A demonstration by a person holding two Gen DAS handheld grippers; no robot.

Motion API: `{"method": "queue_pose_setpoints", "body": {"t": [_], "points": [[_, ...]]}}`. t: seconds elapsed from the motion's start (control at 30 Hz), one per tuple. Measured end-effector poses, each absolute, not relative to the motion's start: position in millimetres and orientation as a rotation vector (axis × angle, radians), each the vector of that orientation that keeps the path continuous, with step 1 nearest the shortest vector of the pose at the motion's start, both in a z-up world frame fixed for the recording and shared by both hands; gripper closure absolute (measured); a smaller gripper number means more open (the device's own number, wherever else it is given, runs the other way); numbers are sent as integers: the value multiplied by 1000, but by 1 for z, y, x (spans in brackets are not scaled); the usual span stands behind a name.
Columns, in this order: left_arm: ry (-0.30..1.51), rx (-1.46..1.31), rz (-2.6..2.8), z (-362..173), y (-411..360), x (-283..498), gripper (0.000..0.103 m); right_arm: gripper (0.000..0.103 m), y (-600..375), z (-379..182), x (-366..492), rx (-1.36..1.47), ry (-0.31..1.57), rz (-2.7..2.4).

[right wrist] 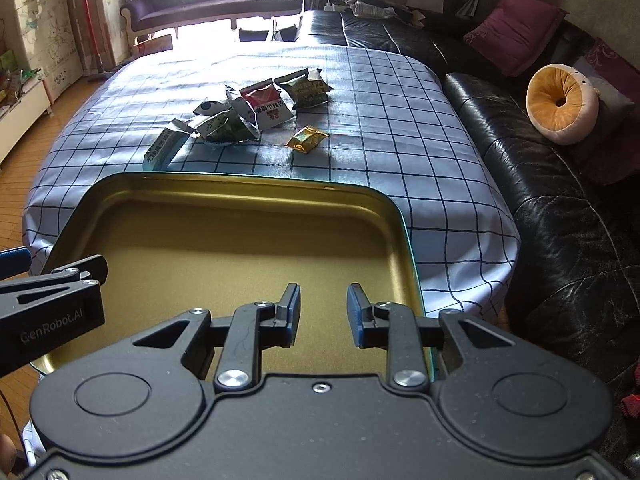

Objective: Organize snacks

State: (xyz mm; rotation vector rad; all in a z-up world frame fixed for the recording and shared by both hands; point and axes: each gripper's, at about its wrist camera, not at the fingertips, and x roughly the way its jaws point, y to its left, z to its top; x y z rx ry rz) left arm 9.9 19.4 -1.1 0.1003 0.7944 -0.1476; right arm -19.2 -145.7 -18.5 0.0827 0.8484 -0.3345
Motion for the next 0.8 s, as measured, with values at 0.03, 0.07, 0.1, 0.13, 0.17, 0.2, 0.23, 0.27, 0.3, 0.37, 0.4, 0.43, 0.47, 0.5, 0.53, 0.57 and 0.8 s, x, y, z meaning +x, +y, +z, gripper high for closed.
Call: {"method": "queue_pose_setpoints", "body": {"t": [0.03,0.07,0.1,0.13,0.17,0.2,0.23,0.27,0.3,0.37,0.4,0.43,0.47,0.5,0.53,0.57,0.8], "points": [[792,87,-156,0,21,12,27,66,-147,-17,-20,93,842,-329],[791,78,-165,1,22,14,27,66,-148,-16,-20,103,835,-321],[789,79,-169,2,23,16,27,66,-149,-15,-20,118,827,-314],[781,88,-166,3,23,19,27,66,-151,-14,-20,133,821,-316],[771,101,-162,3,22,21,27,66,-152,-13,-19,145,816,-320],[760,115,-160,4,21,23,27,66,-153,-12,-19,157,804,-320],[751,127,-165,5,20,26,27,66,-154,-11,-20,163,787,-317],[743,136,-171,6,20,30,27,66,-155,-10,-20,160,773,-316],[734,144,-176,7,20,33,27,66,-155,-10,-19,145,760,-326],[710,169,-185,9,18,40,27,66,-154,-8,-15,108,742,-359],[696,184,-186,11,17,44,27,66,-154,-7,-13,86,738,-375],[685,194,-189,12,16,48,27,66,-155,-7,-11,73,740,-388],[677,204,-195,12,15,52,27,66,-156,-6,-8,68,740,-400],[672,215,-204,13,15,57,27,66,-159,-6,-6,70,740,-409],[665,227,-216,13,14,62,27,66,-161,-6,-3,75,742,-415],[656,241,-231,14,13,69,27,66,-164,-7,0,82,744,-415],[658,327,-343,8,2,107,27,66,-181,-8,32,141,773,-343]]}}
